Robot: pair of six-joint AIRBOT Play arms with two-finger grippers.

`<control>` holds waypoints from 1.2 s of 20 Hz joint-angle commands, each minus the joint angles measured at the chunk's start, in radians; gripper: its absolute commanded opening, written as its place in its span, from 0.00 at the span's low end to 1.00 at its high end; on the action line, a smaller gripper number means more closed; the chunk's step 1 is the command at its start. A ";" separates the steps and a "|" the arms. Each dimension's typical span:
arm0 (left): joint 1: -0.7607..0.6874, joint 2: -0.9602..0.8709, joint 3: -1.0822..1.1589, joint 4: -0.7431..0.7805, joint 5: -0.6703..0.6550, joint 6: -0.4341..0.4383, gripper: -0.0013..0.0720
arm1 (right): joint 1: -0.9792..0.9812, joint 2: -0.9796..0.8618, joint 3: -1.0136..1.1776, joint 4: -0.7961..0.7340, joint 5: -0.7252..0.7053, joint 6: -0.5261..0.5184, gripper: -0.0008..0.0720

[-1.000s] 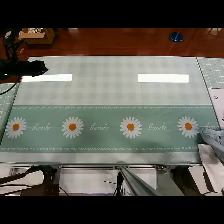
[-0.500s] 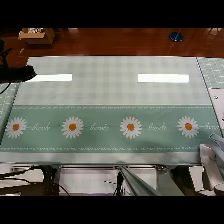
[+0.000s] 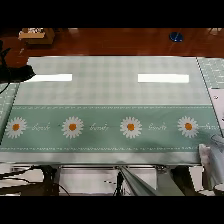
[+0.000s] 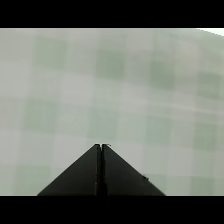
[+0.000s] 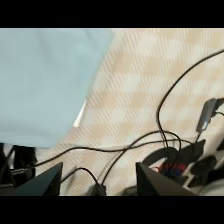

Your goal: Fold the shirts.

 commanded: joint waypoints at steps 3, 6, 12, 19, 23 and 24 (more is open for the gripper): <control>-0.064 0.001 0.078 -0.065 -0.043 0.107 0.05 | 0.207 -0.127 0.277 0.346 -0.141 -0.072 0.74; -0.178 0.001 0.164 -0.138 -0.058 0.138 0.30 | 0.592 -0.264 0.509 0.484 -0.261 -0.070 0.74; -0.487 0.000 0.298 0.088 -0.191 -0.053 0.65 | 1.286 -0.486 0.584 0.519 -0.649 0.216 0.74; -0.681 -0.027 0.312 0.478 -0.426 -0.339 0.83 | 1.497 -0.592 0.584 0.627 -0.528 0.143 0.82; -0.696 -0.034 0.312 0.475 -0.425 -0.339 0.83 | 1.496 -0.591 0.584 0.615 -0.421 0.124 0.82; -0.696 -0.034 0.312 0.475 -0.425 -0.339 0.83 | 1.496 -0.591 0.584 0.616 -0.415 0.124 0.82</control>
